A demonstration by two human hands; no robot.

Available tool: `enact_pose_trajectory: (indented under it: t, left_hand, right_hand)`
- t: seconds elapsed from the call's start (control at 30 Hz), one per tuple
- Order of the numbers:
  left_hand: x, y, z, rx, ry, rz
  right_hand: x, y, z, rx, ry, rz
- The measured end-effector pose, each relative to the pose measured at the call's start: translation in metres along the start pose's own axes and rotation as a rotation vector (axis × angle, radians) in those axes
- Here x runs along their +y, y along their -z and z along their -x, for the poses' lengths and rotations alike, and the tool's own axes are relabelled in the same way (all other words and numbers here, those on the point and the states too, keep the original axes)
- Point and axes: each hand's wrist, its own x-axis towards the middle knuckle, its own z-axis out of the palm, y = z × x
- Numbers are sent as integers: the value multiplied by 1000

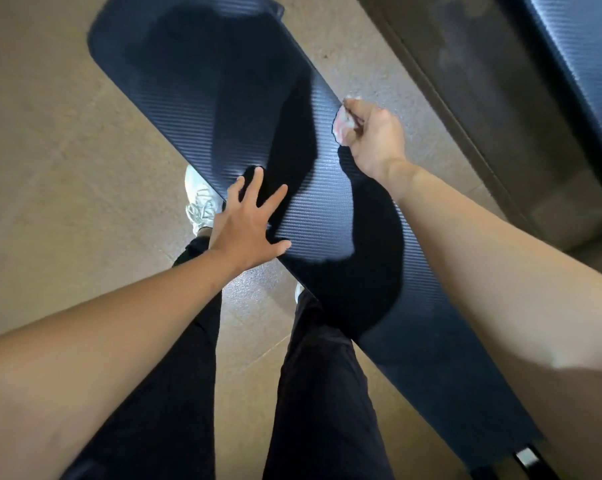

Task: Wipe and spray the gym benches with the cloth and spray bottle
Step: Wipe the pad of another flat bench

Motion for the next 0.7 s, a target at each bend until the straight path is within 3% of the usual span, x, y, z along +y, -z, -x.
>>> enact_pose_trajectory:
  t: [0.1,0.27,0.4,0.57,0.7]
  left_hand:
    - [-20,5,-3,64,-83,13]
    - [-52,41,-28,84,-117,317]
    - [-85,74,-59,145,-137,392]
    - [-146,110,-103,309,30,279]
    - [-189,118,-121,241,214,252]
  right_hand:
    - [-21,-5,-15,14,2,34]
    - [-66,-10,-43,35,26,71]
    - [-104,-22,-73,61,22,72]
    - [-151,-32,-108,59,-22,73]
    - [-188,-39,-139,24,-2,80]
